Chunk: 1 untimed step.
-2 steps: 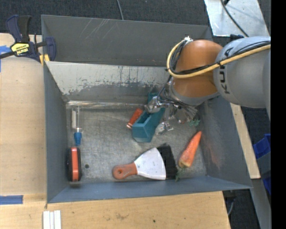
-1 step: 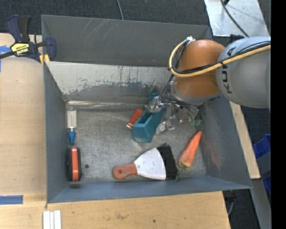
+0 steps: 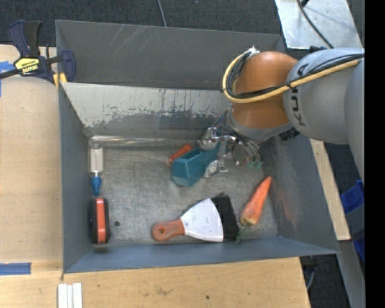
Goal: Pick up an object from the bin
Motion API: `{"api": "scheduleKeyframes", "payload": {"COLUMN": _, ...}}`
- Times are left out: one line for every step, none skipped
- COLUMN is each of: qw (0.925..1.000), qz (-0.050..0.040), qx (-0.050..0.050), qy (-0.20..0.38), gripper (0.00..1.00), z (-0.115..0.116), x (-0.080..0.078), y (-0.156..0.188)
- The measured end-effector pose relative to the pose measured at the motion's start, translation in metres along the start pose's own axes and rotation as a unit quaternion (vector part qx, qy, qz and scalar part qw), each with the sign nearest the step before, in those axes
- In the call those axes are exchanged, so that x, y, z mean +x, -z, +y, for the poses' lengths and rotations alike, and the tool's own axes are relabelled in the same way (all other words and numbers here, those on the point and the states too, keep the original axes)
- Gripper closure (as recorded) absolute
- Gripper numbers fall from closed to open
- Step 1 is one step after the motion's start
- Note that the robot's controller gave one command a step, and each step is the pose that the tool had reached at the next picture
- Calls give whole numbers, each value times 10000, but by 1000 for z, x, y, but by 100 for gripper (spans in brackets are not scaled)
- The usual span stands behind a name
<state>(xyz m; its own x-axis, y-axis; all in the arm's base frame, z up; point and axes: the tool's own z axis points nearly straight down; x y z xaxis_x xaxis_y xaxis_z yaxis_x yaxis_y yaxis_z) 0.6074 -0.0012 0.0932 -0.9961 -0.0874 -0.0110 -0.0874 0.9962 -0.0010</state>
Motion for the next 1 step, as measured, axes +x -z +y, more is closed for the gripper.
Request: {"api": "scheduleKeyframes", "payload": {"qw": 9571, "qz": 45, "qx": -18, "qy": 2898, "gripper": 100, "z": 2, "x": 34, "y": 98}}
